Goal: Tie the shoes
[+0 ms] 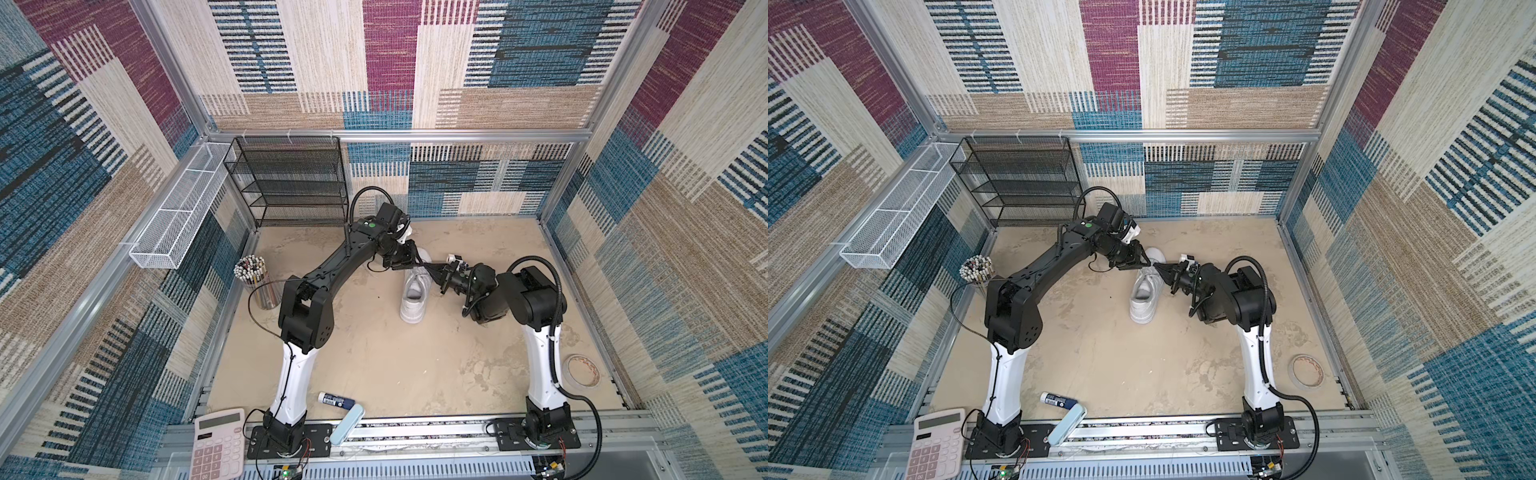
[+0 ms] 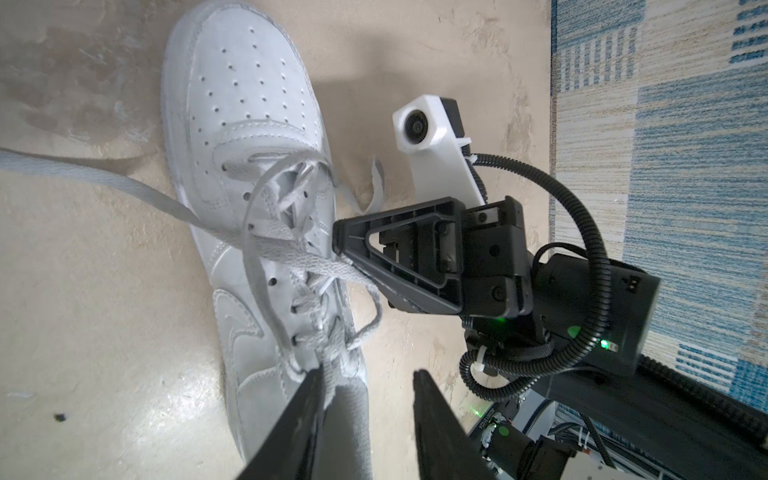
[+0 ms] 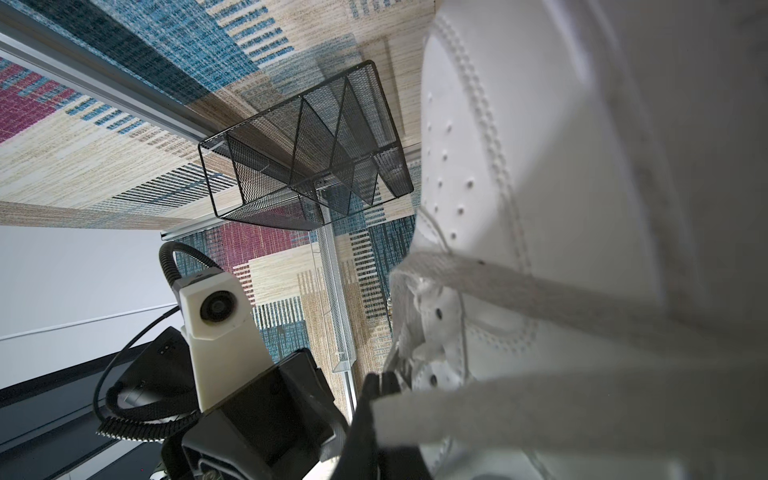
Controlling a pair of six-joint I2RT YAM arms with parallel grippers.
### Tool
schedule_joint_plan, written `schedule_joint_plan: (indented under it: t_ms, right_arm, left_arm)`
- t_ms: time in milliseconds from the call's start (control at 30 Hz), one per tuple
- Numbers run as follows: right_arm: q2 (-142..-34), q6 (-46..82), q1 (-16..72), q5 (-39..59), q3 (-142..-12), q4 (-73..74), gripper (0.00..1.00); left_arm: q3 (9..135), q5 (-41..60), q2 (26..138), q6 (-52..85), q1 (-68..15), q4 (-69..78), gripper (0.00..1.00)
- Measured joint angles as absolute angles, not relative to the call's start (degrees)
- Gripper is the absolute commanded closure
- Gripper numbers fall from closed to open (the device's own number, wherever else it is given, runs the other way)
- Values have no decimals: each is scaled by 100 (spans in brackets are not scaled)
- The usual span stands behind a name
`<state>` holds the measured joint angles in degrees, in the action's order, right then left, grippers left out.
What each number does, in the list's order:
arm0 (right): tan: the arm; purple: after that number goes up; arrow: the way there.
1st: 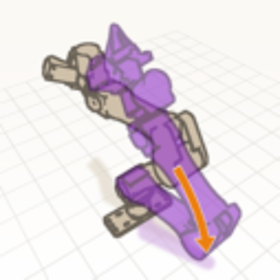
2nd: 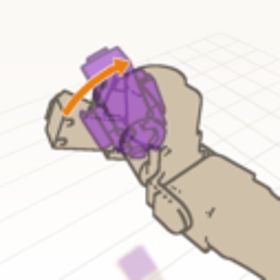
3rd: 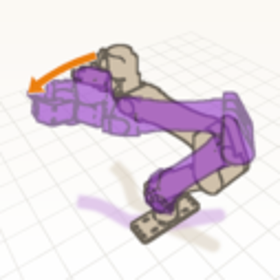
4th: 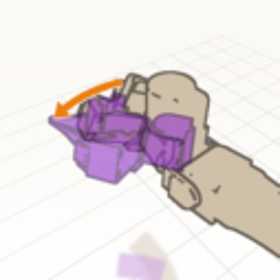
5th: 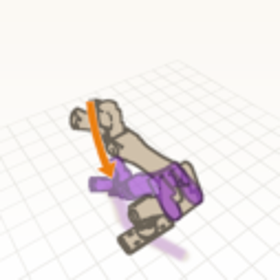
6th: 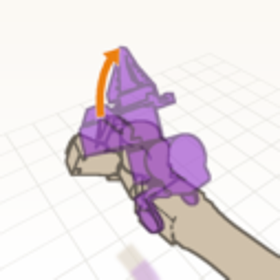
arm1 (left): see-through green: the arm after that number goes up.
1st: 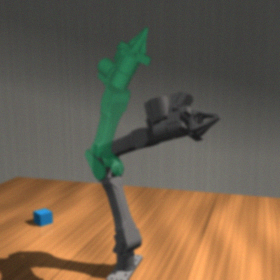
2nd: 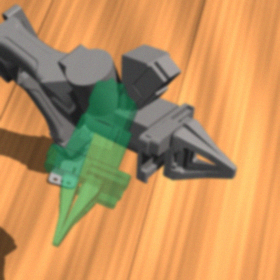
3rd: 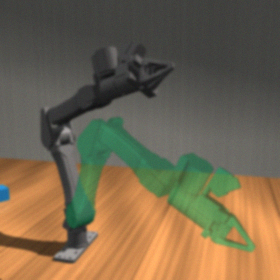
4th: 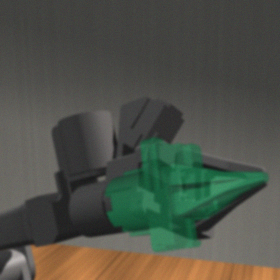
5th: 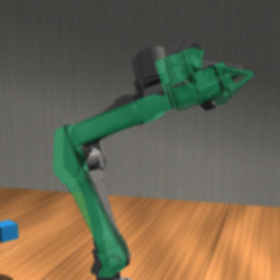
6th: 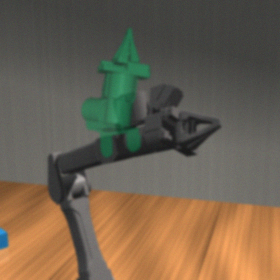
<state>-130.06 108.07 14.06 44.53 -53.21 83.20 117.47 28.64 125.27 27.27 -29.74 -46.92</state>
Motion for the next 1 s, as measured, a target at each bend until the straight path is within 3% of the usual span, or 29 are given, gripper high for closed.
schedule_joint_plan:
  t_ms: [633, 1000]
  right_arm:
    - [-12929, 11093, 1426, 4436, -5325, 8320, 100]
    - [-12905, 11115, 1441, 4436, -5374, 8320, 100]
  left_arm:
    - [11987, 2869, 12897, 2722, -2974, -4670, 61]
    - [12044, 2895, 12905, 2724, -2971, -4659, 66]
